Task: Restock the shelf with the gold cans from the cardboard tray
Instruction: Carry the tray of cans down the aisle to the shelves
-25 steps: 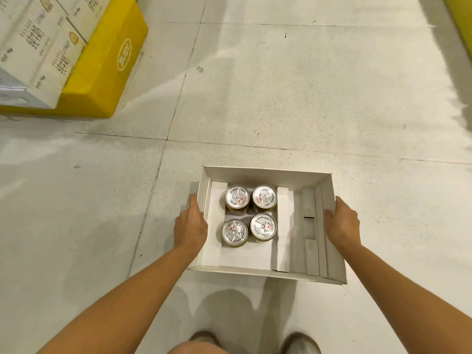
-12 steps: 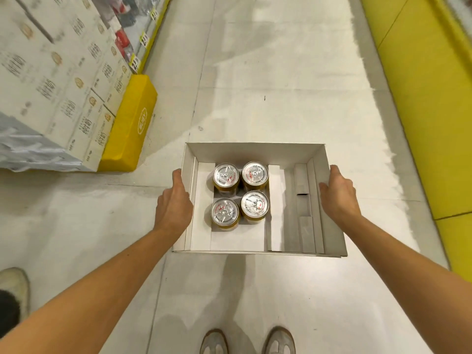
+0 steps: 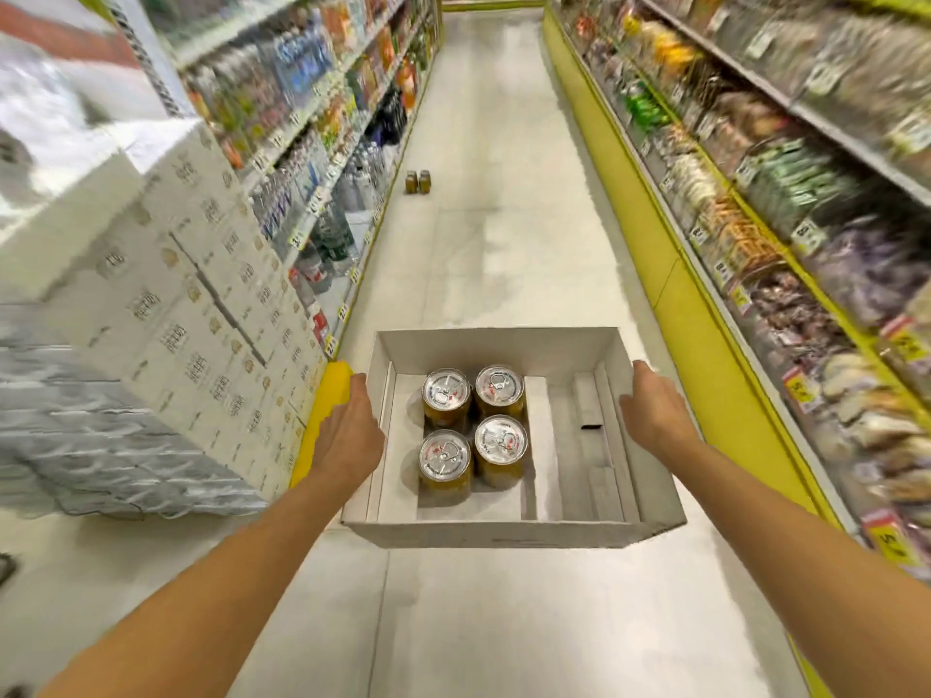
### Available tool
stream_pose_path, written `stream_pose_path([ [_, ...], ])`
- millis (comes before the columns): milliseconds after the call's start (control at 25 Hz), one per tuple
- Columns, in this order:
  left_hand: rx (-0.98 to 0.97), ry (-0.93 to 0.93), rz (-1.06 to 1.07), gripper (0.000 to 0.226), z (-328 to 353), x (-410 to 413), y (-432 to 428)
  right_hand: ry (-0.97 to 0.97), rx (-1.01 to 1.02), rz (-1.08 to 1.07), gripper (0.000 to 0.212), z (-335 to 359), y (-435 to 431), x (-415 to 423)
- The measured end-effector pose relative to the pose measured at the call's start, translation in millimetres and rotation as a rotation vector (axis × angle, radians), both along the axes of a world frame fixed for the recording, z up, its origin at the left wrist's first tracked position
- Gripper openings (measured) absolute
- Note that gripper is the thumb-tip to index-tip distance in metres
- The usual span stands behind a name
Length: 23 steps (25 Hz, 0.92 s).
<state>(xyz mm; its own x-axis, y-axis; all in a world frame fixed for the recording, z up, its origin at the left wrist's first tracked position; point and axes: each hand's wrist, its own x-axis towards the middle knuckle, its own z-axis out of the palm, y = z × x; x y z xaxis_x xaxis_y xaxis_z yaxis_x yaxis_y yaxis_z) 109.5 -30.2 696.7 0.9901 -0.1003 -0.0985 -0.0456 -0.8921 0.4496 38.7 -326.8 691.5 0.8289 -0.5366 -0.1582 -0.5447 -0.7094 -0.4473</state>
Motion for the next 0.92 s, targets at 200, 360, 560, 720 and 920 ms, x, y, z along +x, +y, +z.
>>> stream_pose_path([
  [200,0.010,-0.060,-0.073,0.053,105,18,4,-0.020,-0.075,0.043,0.026,114,-6,19],
  [360,0.005,-0.065,-0.089,0.048,146,30,12,-0.030,-0.105,0.071,0.015,163,-3,29],
  [560,-0.005,-0.087,-0.113,0.050,168,59,18,-0.041,-0.119,0.088,0.005,187,4,49],
  [720,-0.008,-0.085,-0.117,0.045,169,97,4,-0.033,-0.139,0.111,0.007,189,-8,79],
  [920,0.016,-0.081,-0.104,0.038,167,170,-38,-0.017,-0.148,0.128,0.009,187,-50,153],
])
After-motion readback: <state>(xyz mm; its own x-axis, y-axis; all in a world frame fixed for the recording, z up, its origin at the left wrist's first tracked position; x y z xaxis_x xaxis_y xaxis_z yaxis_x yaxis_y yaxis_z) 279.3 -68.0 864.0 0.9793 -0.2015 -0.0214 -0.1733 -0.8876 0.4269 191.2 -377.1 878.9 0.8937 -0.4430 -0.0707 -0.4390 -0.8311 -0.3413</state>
